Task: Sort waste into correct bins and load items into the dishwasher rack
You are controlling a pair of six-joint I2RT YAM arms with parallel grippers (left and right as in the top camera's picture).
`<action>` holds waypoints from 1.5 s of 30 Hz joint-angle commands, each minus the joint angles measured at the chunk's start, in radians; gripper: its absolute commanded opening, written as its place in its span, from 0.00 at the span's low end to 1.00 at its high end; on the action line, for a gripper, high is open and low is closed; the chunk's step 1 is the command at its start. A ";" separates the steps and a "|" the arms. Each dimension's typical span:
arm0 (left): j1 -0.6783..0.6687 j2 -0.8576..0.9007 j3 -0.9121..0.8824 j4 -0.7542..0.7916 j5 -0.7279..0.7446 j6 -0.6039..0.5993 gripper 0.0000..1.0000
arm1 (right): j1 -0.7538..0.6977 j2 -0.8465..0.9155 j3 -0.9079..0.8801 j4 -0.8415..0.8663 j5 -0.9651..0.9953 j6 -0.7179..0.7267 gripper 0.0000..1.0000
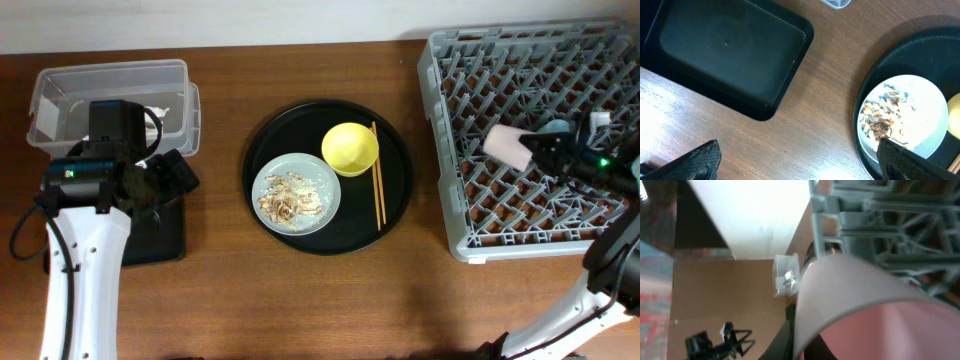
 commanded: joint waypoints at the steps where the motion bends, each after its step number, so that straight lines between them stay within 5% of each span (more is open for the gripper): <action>1: 0.004 -0.013 0.001 -0.001 -0.015 -0.010 0.99 | -0.074 0.004 -0.004 -0.023 0.150 0.048 0.13; 9: 0.004 -0.013 0.001 -0.001 -0.015 -0.010 0.99 | -0.128 -0.121 -0.004 -0.061 0.202 0.090 0.29; 17: 0.004 -0.013 0.001 -0.001 -0.015 -0.010 0.99 | -0.134 -0.386 -0.004 -0.018 0.389 0.261 0.30; 20: 0.004 -0.013 0.001 -0.001 -0.015 -0.010 0.99 | -0.131 -0.471 -0.004 0.020 0.457 0.302 0.56; 22: 0.004 -0.013 0.001 -0.001 -0.015 -0.010 0.99 | -0.111 -0.500 -0.004 0.029 0.476 0.306 0.61; 28: 0.004 -0.013 0.001 -0.001 -0.015 -0.010 0.99 | 0.059 -0.497 -0.004 0.056 0.518 0.279 0.62; 33: 0.004 -0.013 0.001 -0.001 -0.015 -0.010 0.99 | 0.238 -0.494 -0.004 0.054 0.910 0.438 0.61; 45: 0.004 -0.013 0.001 -0.001 -0.015 -0.010 0.99 | 0.276 -0.483 -0.015 -0.053 1.078 0.463 0.60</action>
